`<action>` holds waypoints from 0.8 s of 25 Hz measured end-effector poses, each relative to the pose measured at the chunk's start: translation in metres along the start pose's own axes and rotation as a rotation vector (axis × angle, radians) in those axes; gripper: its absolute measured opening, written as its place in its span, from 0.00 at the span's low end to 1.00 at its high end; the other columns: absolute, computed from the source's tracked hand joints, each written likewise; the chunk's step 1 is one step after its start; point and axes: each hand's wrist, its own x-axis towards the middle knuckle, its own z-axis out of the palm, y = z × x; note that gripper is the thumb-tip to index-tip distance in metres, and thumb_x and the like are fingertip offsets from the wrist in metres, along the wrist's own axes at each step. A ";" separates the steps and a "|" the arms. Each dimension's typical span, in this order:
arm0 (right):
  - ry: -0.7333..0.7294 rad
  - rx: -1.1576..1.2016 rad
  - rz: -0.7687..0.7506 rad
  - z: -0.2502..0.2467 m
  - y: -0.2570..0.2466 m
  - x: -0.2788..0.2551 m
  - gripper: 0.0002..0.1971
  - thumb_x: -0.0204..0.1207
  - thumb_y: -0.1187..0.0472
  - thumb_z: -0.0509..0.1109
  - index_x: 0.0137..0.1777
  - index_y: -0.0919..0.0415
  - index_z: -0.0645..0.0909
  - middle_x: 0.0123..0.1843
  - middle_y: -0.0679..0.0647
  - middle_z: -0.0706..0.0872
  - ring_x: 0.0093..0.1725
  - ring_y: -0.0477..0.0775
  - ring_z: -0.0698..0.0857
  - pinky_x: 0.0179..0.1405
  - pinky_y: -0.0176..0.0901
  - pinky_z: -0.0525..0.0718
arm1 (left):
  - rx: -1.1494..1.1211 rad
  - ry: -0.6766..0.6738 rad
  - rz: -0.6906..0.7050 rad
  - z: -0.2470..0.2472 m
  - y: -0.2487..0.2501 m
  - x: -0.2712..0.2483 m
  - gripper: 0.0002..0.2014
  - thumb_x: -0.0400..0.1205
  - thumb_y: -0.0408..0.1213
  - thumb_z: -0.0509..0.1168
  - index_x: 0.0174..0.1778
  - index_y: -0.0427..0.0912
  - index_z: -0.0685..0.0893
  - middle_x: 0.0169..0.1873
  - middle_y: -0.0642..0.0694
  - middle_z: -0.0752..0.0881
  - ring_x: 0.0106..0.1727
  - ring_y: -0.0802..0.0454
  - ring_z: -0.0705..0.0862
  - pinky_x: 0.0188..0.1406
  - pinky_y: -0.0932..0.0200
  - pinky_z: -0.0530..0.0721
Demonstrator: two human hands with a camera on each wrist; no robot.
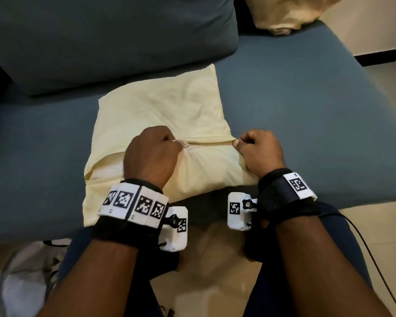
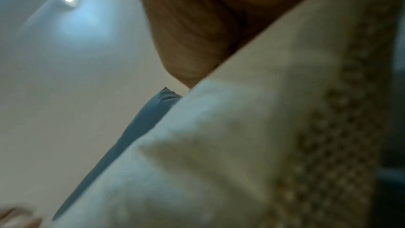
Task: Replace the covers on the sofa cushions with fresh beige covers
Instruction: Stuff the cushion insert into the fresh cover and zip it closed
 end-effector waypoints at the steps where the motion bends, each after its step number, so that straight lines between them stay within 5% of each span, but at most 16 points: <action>1: 0.000 -0.016 0.005 -0.001 0.001 0.001 0.11 0.78 0.55 0.75 0.37 0.61 0.85 0.36 0.53 0.86 0.40 0.56 0.82 0.33 0.42 0.70 | -0.037 0.028 -0.042 -0.008 -0.013 -0.005 0.11 0.76 0.46 0.72 0.32 0.45 0.84 0.34 0.51 0.86 0.42 0.46 0.82 0.42 0.50 0.77; 5: -0.011 -0.125 0.011 -0.001 0.002 -0.001 0.10 0.78 0.55 0.73 0.38 0.59 0.85 0.33 0.49 0.82 0.42 0.60 0.83 0.38 0.42 0.69 | -0.187 0.157 -0.231 -0.026 -0.066 -0.019 0.08 0.73 0.50 0.71 0.32 0.52 0.84 0.30 0.54 0.85 0.45 0.42 0.84 0.56 0.41 0.79; 7: 0.019 -0.214 -0.046 0.000 -0.006 -0.007 0.09 0.79 0.54 0.71 0.41 0.58 0.85 0.35 0.50 0.84 0.44 0.62 0.84 0.38 0.44 0.74 | -0.188 0.190 -0.270 -0.030 -0.079 -0.021 0.10 0.76 0.51 0.70 0.34 0.50 0.84 0.31 0.56 0.85 0.46 0.46 0.83 0.65 0.42 0.72; 11: 0.133 -0.308 -0.477 0.019 -0.057 -0.034 0.08 0.76 0.53 0.72 0.54 0.48 0.86 0.53 0.48 0.88 0.56 0.58 0.84 0.56 0.53 0.80 | -0.141 0.210 -0.256 -0.030 -0.082 -0.014 0.10 0.81 0.50 0.66 0.38 0.50 0.84 0.33 0.57 0.85 0.44 0.56 0.80 0.62 0.47 0.61; 14: -0.052 -0.514 -0.752 0.052 -0.097 -0.052 0.18 0.72 0.48 0.75 0.63 0.44 0.85 0.63 0.44 0.85 0.65 0.56 0.82 0.65 0.58 0.72 | -0.113 0.195 -0.229 -0.028 -0.086 -0.012 0.08 0.81 0.50 0.65 0.41 0.52 0.84 0.34 0.58 0.85 0.41 0.56 0.77 0.59 0.50 0.61; 17: -0.129 -0.784 -0.818 0.078 -0.113 -0.049 0.13 0.71 0.49 0.76 0.55 0.48 0.86 0.55 0.47 0.86 0.56 0.58 0.84 0.59 0.56 0.74 | -0.144 0.214 -0.204 -0.022 -0.089 -0.012 0.08 0.81 0.50 0.65 0.42 0.53 0.87 0.36 0.57 0.87 0.44 0.53 0.81 0.61 0.49 0.72; 20: -0.071 -0.940 -0.876 0.090 -0.120 -0.048 0.07 0.65 0.65 0.77 0.36 0.56 0.82 0.37 0.51 0.85 0.37 0.61 0.83 0.44 0.50 0.75 | -0.208 0.213 -0.194 -0.017 -0.097 -0.013 0.06 0.77 0.48 0.68 0.41 0.54 0.90 0.39 0.57 0.90 0.46 0.51 0.86 0.56 0.46 0.83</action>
